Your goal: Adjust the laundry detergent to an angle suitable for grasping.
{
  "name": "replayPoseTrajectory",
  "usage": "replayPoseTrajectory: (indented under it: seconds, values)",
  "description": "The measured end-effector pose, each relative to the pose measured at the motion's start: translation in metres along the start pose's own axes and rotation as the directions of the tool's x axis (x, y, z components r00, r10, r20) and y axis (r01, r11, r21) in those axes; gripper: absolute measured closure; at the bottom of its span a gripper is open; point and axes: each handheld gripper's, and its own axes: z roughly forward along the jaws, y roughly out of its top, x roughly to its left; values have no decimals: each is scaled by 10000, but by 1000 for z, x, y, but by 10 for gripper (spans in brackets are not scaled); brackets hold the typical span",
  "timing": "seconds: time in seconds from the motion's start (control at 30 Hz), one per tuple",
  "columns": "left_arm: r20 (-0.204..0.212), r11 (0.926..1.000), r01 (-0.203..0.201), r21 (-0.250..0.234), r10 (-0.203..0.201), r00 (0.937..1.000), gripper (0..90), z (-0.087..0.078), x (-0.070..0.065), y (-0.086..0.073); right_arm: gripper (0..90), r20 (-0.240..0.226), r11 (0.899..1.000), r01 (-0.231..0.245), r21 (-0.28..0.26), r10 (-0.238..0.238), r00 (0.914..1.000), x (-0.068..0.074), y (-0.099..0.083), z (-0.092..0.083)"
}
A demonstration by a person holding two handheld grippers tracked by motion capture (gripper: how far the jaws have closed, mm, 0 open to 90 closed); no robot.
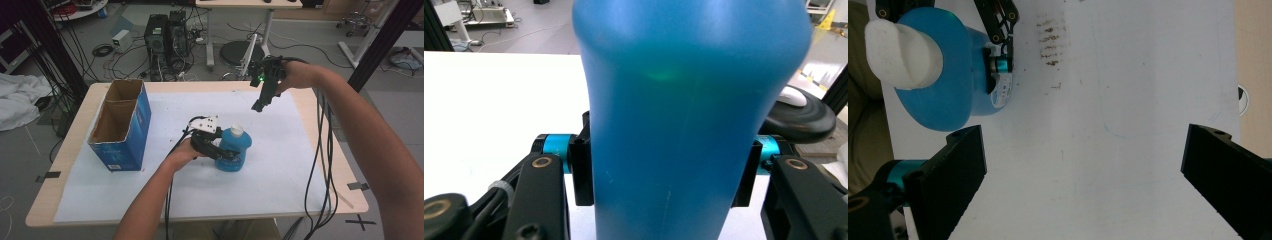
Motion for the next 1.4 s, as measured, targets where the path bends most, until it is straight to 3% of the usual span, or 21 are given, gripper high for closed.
replayPoseTrajectory:
  seconds: [0.23, 0.67, 0.77, 0.83, 0.97, 1.03, 1.4]
  values:
    - [89, 9998, -173, -24, 174, 9998, 448, -4, 0, -3, 33, 28, 10000, -18, 0, 18, 10000, 1, 0, -1]
    - [22, 9996, 99, -259, -98, 9999, 445, -6, 0, -7, 33, -2, 10000, 17, 30, -17, 10000, 1, 1, 2]
    - [-173, 9997, 180, -169, -183, 9997, 435, -6, -1, -6, 32, -15, 10000, 23, -17, -23, 10000, 1, 1, 2]
    - [-373, 9986, 426, -305, -437, 9983, 362, -8, -1, -5, 32, -7, 10000, 16, -10, -16, 10000, 1, 1, 2]
    - [-546, 9976, 601, -334, -619, 9966, 324, -14, -3, -2, 33, 0, 10000, 22, 4, -22, 10000, 2, 1, 1]
    - [-650, 9969, 732, -302, -750, 9951, 257, -19, -4, -1, 33, 12, 10000, 43, 7, -43, 10000, 3, 0, 0]
    - [-1169, 9981, 552, -283, -582, 9914, 256, -41, -19, 6, 33, 134, 10000, 3, -85, -1, 9999, 7, -1, -5]
